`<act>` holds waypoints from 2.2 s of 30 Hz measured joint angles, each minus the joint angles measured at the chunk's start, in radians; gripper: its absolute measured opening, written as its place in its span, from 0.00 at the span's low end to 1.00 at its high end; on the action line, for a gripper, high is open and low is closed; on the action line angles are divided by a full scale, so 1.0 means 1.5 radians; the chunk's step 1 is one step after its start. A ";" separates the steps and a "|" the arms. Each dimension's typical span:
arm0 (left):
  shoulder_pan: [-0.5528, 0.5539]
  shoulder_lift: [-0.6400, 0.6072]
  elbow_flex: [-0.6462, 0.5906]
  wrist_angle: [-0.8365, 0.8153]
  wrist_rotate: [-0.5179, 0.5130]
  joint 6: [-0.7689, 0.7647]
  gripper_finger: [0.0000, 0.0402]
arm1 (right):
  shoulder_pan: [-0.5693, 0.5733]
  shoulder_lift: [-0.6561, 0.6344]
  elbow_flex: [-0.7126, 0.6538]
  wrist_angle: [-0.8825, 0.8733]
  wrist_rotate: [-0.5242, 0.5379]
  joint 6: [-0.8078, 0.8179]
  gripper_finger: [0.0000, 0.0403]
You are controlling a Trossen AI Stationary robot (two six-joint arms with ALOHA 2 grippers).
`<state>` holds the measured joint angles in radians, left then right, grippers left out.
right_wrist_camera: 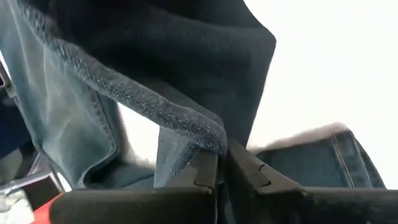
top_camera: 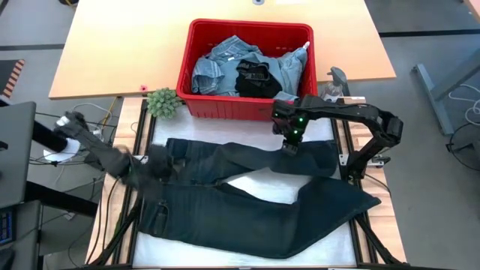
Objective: Fold Laundry from Bin
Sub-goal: Fold the black pants
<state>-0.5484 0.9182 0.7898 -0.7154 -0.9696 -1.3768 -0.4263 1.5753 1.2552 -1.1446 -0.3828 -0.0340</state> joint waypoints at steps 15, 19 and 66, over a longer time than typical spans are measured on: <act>0.542 0.000 0.000 -0.071 0.355 0.337 0.44 | 0.004 0.000 0.000 0.030 0.001 -0.030 0.30; 0.618 0.096 0.000 -0.058 0.448 0.466 0.44 | 0.003 0.000 0.000 0.040 0.000 -0.030 0.33; 0.763 0.418 0.016 -0.025 0.634 0.888 0.03 | 0.009 0.000 0.000 0.132 0.000 -0.028 0.34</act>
<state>0.5962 1.5448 0.8145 -0.7530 -0.0179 -0.0455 -0.4122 1.5753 1.2556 -0.9466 -0.3832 -0.0765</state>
